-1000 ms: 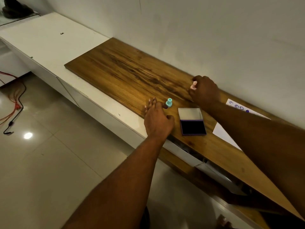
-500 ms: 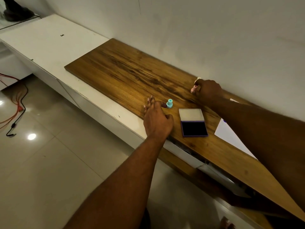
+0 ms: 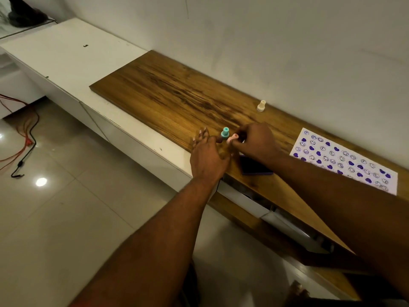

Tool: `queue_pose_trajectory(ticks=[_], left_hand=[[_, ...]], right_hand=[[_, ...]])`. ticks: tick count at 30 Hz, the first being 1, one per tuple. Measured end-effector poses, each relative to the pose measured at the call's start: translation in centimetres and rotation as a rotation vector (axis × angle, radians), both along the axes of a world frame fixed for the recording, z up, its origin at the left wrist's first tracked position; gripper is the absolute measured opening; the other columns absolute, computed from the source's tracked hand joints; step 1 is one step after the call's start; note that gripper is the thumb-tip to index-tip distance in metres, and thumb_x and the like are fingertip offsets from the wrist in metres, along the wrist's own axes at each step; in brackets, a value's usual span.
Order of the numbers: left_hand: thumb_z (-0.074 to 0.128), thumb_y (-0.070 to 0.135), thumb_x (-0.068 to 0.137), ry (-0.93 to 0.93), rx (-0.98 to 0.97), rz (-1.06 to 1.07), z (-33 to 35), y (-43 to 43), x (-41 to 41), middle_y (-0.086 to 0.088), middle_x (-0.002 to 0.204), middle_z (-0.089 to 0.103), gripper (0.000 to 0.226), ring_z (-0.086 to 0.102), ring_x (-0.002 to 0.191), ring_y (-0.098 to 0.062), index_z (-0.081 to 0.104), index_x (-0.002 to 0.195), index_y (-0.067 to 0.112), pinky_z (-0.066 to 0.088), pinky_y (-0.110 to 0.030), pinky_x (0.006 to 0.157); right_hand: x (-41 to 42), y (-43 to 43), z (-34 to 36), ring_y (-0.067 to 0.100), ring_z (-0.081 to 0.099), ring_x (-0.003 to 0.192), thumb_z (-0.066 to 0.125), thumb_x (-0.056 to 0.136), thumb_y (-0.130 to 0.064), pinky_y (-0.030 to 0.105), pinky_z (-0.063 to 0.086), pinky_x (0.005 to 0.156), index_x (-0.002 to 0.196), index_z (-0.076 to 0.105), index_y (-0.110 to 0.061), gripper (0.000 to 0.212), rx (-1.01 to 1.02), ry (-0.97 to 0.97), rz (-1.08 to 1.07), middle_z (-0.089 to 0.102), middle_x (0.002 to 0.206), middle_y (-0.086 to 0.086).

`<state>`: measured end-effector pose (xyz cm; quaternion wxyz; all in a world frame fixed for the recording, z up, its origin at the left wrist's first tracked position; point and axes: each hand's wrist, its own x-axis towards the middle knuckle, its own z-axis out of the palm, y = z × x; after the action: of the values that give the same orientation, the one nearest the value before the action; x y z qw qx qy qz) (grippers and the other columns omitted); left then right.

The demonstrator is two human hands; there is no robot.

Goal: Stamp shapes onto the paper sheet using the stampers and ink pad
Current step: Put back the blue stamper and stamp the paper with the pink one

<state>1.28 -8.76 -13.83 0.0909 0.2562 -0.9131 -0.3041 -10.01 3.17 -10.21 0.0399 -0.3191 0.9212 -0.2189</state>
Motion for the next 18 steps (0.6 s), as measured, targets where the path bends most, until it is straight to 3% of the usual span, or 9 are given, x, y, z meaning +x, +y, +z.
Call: queue_pose_trajectory(ticks=[6,12,18], left_hand=[[0.061,0.051,0.100,0.009,0.014,0.013,-0.3,-0.7,0.9,-0.009,0.169,0.032,0.037,0.021,0.159,-0.025,0.069,0.129,0.029,0.021,-0.046,0.129],[0.068,0.036,0.096,0.045,0.006,-0.008,-1.0,-0.8,0.5,-0.012,0.166,0.037,0.030,0.023,0.158,-0.026,0.071,0.125,0.027,0.016,-0.044,0.131],[0.066,0.038,0.096,0.049,0.005,0.004,-1.5,-1.1,0.3,-0.011,0.165,0.039,0.032,0.025,0.158,-0.025,0.073,0.125,0.025,0.016,-0.043,0.130]], right_hand=[[1.7,-0.7,-1.0,0.002,0.062,0.071,0.066,0.086,-0.054,0.017,0.039,0.060,0.109,0.078,-0.023,0.040,-0.014,-0.029,-0.016,0.073,0.085,-0.010],[2.2,-1.2,-1.0,0.010,0.068,0.083,0.068,0.088,-0.052,0.031,0.057,0.078,0.114,0.076,-0.021,0.041,0.031,-0.029,-0.007,0.076,0.097,-0.003],[2.2,-1.4,-1.3,0.011,0.067,0.087,0.068,0.093,-0.044,0.022,0.044,0.075,0.118,0.075,-0.017,0.037,-0.001,-0.024,-0.002,0.076,0.104,0.001]])
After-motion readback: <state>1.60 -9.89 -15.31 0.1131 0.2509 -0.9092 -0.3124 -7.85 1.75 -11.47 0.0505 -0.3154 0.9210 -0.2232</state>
